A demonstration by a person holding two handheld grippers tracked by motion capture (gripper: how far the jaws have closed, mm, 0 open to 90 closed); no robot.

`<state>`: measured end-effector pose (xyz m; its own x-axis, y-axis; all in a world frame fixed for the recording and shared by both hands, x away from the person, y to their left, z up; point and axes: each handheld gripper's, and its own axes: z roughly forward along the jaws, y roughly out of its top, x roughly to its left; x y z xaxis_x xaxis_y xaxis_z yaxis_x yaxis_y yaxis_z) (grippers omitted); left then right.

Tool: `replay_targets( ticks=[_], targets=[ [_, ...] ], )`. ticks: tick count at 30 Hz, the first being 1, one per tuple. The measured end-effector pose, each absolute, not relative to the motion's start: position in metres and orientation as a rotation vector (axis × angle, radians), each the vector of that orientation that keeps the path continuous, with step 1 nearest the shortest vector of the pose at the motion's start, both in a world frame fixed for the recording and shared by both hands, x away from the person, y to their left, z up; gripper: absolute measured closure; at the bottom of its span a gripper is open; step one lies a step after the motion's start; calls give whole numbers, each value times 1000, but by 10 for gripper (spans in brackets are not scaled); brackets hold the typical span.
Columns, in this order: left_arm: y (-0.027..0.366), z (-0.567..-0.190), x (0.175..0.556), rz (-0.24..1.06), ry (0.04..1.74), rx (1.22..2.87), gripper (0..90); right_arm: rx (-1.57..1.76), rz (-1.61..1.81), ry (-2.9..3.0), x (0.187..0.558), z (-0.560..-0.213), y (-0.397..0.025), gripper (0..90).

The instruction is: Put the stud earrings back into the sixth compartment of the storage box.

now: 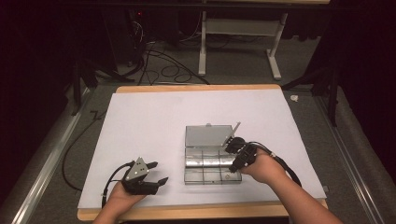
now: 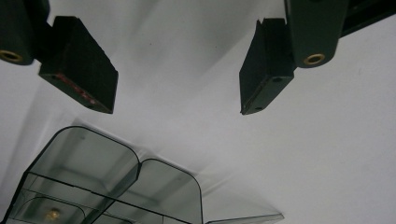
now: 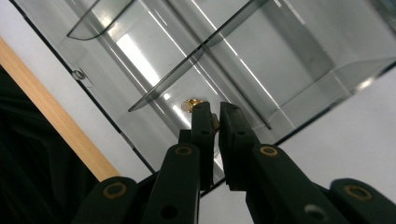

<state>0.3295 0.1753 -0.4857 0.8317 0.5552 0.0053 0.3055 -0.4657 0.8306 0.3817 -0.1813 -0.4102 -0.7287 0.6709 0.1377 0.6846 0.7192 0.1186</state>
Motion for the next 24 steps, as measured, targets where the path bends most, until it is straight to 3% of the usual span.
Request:
replay_targets(
  ticks=[24],
  targets=[
    [175,-486,329,348,626,2089,289,-1078,-206,-2841,381,-432,-174,822]
  ],
)
